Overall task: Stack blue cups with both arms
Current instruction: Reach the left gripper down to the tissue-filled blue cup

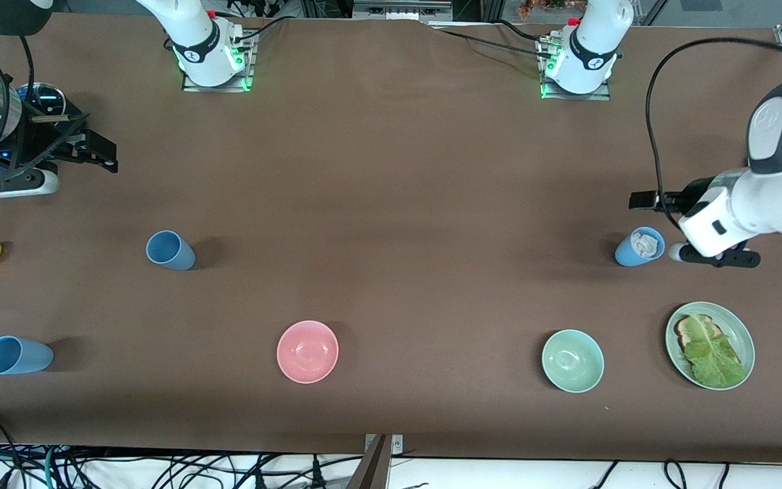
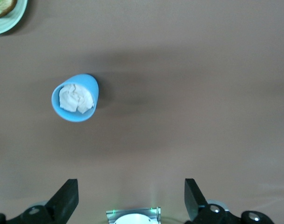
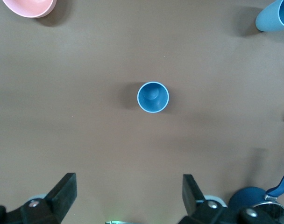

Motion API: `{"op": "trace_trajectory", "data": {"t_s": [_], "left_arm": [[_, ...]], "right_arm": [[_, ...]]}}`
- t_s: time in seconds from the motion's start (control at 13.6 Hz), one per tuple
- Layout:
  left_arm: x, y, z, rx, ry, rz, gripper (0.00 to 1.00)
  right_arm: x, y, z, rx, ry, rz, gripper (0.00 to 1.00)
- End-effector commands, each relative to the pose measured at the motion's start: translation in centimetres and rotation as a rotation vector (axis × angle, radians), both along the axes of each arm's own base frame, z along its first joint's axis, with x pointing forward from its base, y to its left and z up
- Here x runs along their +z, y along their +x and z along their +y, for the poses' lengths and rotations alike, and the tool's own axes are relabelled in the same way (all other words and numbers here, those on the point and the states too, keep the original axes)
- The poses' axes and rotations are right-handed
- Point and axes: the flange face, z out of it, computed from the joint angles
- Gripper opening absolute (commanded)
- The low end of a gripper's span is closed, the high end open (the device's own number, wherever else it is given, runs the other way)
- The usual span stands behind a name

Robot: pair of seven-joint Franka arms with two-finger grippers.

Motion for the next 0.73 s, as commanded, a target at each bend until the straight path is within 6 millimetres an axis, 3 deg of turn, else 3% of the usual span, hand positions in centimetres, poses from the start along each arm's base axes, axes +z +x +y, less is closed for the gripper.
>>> {"op": "trace_trajectory", "data": {"t_s": [0.0, 0.29, 0.51, 0.66], "left_arm": [[-3.2, 1.6, 0.4, -0.008, -0.007, 0.035, 1.00], [-5.5, 2.4, 4.9, 0.033, -0.015, -0.021, 1.00], [-8.6, 2.2, 10.2, -0.094, -0.084, -0.097, 1.00], [-10.0, 1.5, 11.8, -0.138, -0.102, -0.124, 1.00]], "right_arm": [[-1.3, 0.2, 0.1, 0.020, 0.020, -0.010, 1.00], [-3.5, 1.6, 0.0, 0.025, 0.017, 0.006, 1.00], [-4.7, 2.5, 0.2, 0.028, 0.021, -0.013, 1.00], [-5.4, 2.7, 0.3, 0.031, 0.021, -0.012, 1.00]]}}
